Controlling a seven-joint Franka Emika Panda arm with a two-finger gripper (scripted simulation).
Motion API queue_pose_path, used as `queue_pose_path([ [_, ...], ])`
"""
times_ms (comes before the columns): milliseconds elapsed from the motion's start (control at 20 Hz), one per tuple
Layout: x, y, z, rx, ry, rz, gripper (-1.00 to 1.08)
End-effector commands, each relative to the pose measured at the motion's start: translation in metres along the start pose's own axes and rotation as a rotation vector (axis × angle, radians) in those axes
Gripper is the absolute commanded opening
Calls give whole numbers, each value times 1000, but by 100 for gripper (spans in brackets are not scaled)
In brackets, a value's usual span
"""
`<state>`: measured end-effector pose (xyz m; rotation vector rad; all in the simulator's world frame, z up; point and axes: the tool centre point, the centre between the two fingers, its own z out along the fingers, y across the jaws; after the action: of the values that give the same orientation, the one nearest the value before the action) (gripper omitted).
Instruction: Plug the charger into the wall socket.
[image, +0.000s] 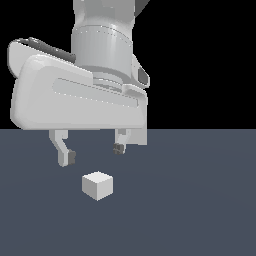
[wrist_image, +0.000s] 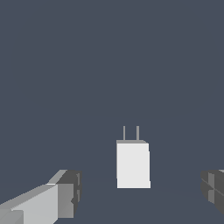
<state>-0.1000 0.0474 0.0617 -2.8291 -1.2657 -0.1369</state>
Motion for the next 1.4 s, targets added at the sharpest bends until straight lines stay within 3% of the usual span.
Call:
queue_pose_path([
  [0, 0, 0, 1, 0, 0, 0, 100],
  [850, -5, 0, 50, 0, -1, 2, 100],
  [900, -5, 0, 50, 0, -1, 2, -100],
  [1350, -5, 0, 50, 0, -1, 2, -100],
])
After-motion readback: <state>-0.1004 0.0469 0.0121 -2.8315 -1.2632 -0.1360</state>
